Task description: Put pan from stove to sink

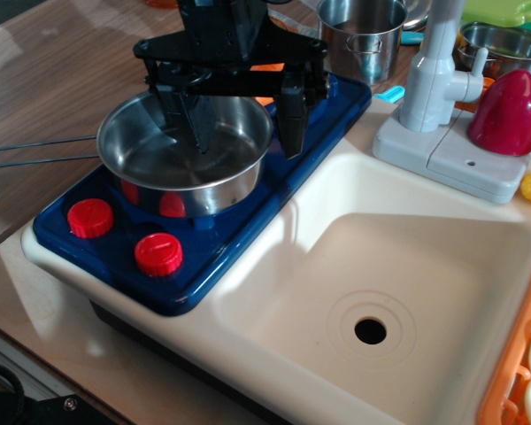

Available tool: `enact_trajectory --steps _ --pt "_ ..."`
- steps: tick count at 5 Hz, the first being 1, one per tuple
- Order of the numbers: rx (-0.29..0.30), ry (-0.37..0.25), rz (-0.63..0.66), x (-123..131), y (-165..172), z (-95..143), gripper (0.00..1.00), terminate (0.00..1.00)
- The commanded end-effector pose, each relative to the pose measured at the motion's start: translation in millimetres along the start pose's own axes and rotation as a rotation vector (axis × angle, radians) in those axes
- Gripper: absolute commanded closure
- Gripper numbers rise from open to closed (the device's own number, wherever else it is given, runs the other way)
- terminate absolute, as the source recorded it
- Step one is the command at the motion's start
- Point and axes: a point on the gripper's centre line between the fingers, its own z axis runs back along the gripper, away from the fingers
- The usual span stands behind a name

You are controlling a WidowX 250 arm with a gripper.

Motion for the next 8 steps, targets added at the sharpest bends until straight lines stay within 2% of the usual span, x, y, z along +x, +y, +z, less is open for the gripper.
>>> enact_trajectory --steps 1,3,4,5,8 --pt "0.013 -0.028 -0.001 1 -4 -3 1.0 0.0" --pt "0.038 -0.039 -0.022 -3 -13 -1 1.0 0.0" --pt "0.075 -0.072 -0.021 -10 -28 1 1.0 0.0" --pt "0.117 -0.075 -0.025 -18 -51 11 1.0 0.0" --pt "0.157 -0.091 0.159 -55 -123 12 1.0 0.0"
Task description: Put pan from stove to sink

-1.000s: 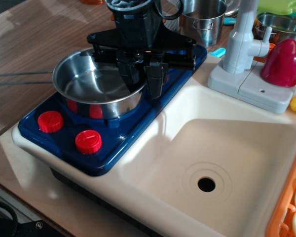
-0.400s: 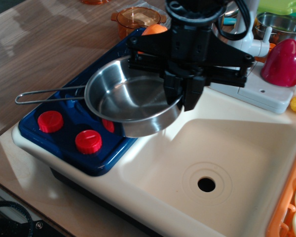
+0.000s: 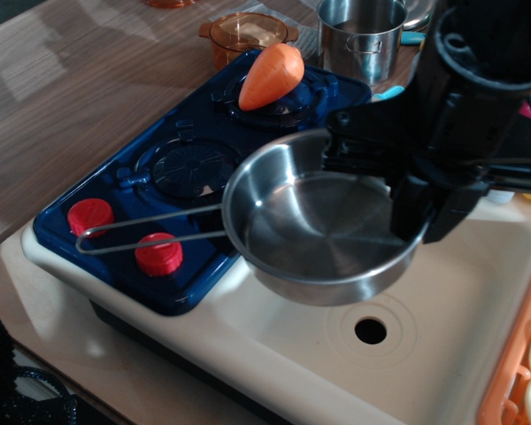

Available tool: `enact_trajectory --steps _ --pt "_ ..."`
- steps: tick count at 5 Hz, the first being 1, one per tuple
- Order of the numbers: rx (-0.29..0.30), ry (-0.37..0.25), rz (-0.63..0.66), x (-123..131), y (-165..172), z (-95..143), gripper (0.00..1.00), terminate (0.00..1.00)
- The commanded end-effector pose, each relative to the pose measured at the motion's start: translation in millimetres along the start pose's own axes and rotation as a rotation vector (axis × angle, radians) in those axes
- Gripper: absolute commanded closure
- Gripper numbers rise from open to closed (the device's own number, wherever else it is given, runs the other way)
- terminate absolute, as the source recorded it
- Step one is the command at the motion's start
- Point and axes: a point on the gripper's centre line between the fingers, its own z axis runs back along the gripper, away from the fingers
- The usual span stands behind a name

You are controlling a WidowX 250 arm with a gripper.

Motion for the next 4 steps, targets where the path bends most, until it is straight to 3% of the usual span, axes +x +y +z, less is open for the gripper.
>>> enact_trajectory --steps 1,2,3,4 --pt "-0.029 -0.05 0.058 -6.3 -19.1 9.3 0.0 0.0" --pt "-0.051 -0.09 0.036 -9.9 -14.7 4.5 0.0 0.0" --pt "-0.051 -0.09 0.036 -9.9 -14.7 4.5 0.0 0.0" --pt "-0.051 -0.09 0.036 -9.9 -14.7 4.5 0.0 1.0"
